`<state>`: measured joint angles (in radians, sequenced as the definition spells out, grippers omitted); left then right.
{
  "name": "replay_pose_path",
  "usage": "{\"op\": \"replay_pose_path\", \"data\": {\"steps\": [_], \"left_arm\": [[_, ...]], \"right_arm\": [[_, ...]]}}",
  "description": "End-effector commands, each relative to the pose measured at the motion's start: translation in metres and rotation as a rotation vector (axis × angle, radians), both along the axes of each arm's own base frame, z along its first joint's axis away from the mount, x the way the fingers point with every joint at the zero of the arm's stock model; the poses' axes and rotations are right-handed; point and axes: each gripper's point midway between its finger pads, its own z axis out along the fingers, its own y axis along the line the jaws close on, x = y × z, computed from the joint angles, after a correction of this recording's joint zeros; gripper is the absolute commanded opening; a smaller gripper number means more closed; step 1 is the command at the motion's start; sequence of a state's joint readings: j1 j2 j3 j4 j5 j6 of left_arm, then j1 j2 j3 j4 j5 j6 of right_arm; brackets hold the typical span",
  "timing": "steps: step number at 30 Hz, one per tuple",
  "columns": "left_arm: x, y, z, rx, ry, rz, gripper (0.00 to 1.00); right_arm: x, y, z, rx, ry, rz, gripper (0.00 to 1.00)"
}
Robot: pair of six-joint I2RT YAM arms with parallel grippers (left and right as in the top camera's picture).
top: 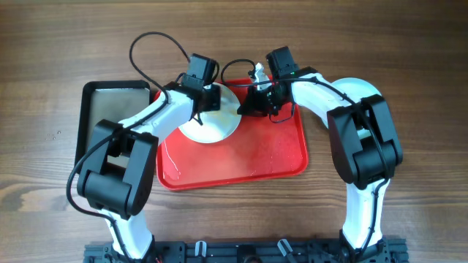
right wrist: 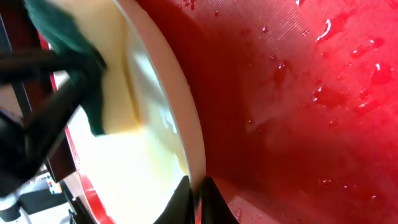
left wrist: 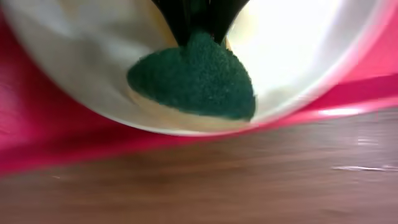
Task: Clean dirty plates on tray and stack at the side
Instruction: 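Scrub the white plate with the sponge in the left gripper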
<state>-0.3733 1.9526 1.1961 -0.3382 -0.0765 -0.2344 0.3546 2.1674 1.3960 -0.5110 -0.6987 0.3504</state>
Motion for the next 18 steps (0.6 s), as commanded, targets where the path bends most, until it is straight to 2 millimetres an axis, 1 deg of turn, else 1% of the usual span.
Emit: {"op": "replay_pose_path", "data": {"steps": [1,2,4,5,6,7,8,9,10,11,12,14,17,18], "left_arm": [[0.01,0.071,0.003,0.271,-0.077,0.245,0.04],[0.004,0.084,0.001,0.283,-0.054,0.315,0.04],[-0.016,0.097,-0.008,0.286,0.032,0.392,0.04],[-0.03,0.096,-0.014,0.28,0.099,0.378,0.04],[-0.042,0.089,-0.02,0.247,0.169,0.35,0.04],[-0.059,0.072,-0.028,0.173,0.271,0.276,0.04],[-0.078,0.047,-0.033,0.063,0.378,0.153,0.04],[-0.09,0.03,-0.033,-0.018,0.439,0.066,0.04],[-0.103,0.01,-0.03,-0.119,0.499,-0.04,0.04],[-0.116,-0.012,-0.022,-0.236,0.542,-0.166,0.04],[-0.125,-0.031,-0.013,-0.344,0.558,-0.272,0.04],[-0.129,-0.051,0.0,-0.466,0.541,-0.391,0.04],[-0.115,-0.056,0.002,-0.479,0.475,-0.412,0.04],[-0.107,-0.056,0.001,-0.467,0.438,-0.41,0.04]], "right_arm": [[-0.012,-0.003,-0.021,-0.037,0.047,0.01,0.04],[-0.012,-0.003,-0.021,-0.037,0.048,0.01,0.04],[-0.012,-0.003,-0.021,-0.037,0.048,0.01,0.04],[-0.012,-0.003,-0.021,-0.037,0.048,0.01,0.04],[-0.012,-0.003,-0.021,-0.037,0.047,0.01,0.04],[-0.012,-0.003,-0.021,-0.04,0.047,0.008,0.04],[-0.012,-0.003,-0.021,-0.04,0.046,0.009,0.04],[-0.012,-0.003,-0.021,-0.04,0.046,0.008,0.04],[-0.011,-0.003,-0.021,-0.039,0.044,0.008,0.04],[-0.011,-0.003,-0.021,-0.039,0.044,0.008,0.04],[-0.011,-0.003,-0.021,-0.039,0.044,0.008,0.04],[-0.011,-0.003,-0.021,-0.039,0.045,0.008,0.04],[-0.011,-0.003,-0.021,-0.039,0.044,0.008,0.04],[-0.011,-0.003,-0.021,-0.039,0.045,0.008,0.05]]}}
